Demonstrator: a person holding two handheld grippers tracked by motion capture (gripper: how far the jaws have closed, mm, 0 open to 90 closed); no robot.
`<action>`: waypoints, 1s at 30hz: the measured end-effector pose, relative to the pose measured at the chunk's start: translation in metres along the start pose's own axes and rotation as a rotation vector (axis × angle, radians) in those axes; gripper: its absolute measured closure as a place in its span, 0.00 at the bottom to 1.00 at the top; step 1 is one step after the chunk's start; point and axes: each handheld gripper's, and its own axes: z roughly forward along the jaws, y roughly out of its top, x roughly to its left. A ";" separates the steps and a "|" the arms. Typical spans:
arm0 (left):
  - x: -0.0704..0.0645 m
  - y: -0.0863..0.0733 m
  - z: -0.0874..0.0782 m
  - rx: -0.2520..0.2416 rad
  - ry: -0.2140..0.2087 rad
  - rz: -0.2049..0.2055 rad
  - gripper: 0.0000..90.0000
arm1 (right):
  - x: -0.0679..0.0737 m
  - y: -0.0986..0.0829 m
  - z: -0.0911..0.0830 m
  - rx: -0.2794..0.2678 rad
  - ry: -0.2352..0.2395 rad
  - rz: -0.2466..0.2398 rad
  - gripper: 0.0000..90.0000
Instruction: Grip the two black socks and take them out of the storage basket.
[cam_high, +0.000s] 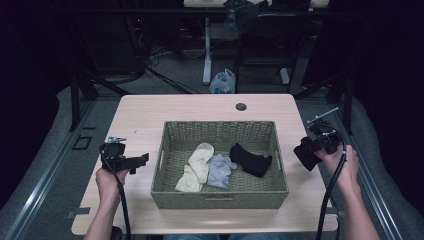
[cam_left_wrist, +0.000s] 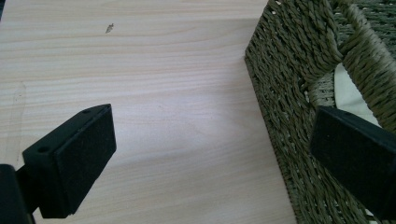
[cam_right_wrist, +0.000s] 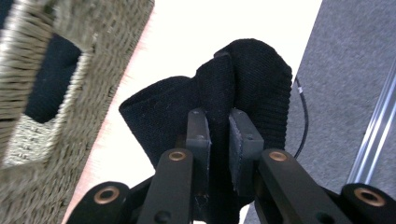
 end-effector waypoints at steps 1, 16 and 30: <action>0.000 0.000 0.000 0.002 0.001 -0.001 0.01 | -0.001 0.000 0.002 0.008 0.000 -0.003 0.90; 0.000 0.000 0.000 0.000 -0.006 0.001 0.01 | 0.006 0.001 0.044 0.084 0.006 -0.016 0.88; 0.000 0.000 -0.001 -0.007 -0.006 0.000 0.01 | 0.007 0.001 0.015 -0.013 0.074 -0.014 0.30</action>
